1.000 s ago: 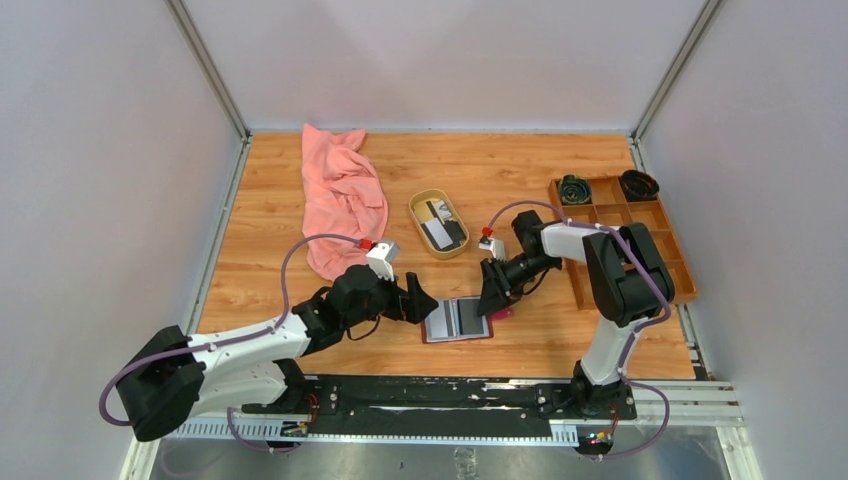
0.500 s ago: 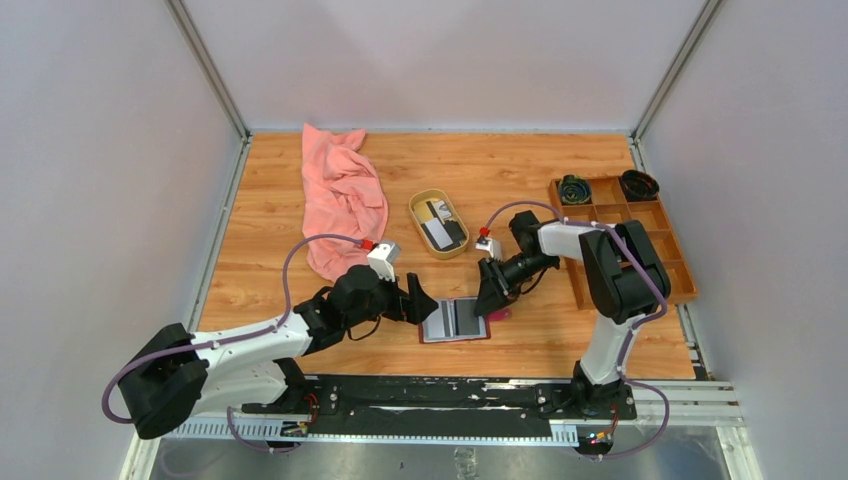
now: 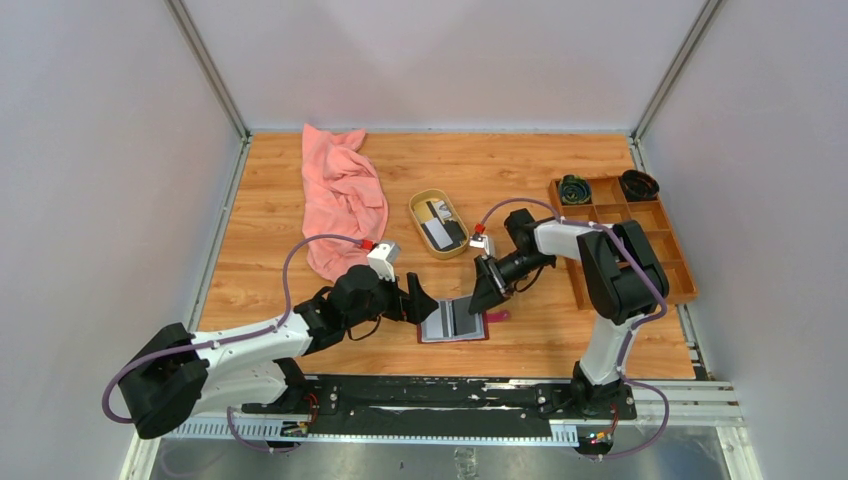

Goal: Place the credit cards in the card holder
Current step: Turn over the card slot in the card holder.

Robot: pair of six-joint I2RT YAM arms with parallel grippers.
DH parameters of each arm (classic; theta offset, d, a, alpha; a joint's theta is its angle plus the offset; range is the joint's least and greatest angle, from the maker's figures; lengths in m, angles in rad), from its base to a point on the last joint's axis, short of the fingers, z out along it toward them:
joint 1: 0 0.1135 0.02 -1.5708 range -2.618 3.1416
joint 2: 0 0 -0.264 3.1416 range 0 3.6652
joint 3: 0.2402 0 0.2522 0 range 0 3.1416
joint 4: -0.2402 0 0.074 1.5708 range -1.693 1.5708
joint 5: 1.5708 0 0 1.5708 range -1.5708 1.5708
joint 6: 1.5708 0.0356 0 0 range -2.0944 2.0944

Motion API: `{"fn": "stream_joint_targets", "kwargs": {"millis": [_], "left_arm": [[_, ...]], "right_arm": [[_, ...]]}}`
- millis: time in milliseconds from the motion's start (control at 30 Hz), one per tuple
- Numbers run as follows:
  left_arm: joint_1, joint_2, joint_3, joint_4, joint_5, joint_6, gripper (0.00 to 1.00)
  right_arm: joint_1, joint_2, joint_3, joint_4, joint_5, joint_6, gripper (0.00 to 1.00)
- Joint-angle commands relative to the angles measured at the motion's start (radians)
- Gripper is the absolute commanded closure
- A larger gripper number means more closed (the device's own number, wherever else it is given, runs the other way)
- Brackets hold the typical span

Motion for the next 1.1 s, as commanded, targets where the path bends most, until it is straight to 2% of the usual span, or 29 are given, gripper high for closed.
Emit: {"fn": "stream_joint_targets", "kwargs": {"millis": [0, 267, 600, 833, 1067], "left_arm": [[0.001, 0.015, -0.003, 0.039, -0.001, -0.003, 0.03], [0.001, 0.031, -0.005, 0.054, 0.029, -0.016, 0.04], [0.002, 0.14, 0.002, 0.174, 0.102, -0.117, 0.15], [0.001, 0.173, 0.0, 0.183, 0.094, -0.138, 0.24], [0.001, 0.205, 0.004, 0.219, 0.107, -0.157, 0.25]], "right_arm": [[0.023, 0.011, 0.026, -0.031, -0.056, -0.009, 0.54], [0.042, 0.006, 0.043, -0.032, -0.093, -0.008, 0.55], [0.073, 0.018, 0.062, -0.049, -0.133, -0.033, 0.55], [0.074, 0.031, 0.067, -0.06, -0.144, -0.045, 0.6], [0.093, 0.052, 0.083, -0.075, -0.145, -0.056, 0.71]]}}
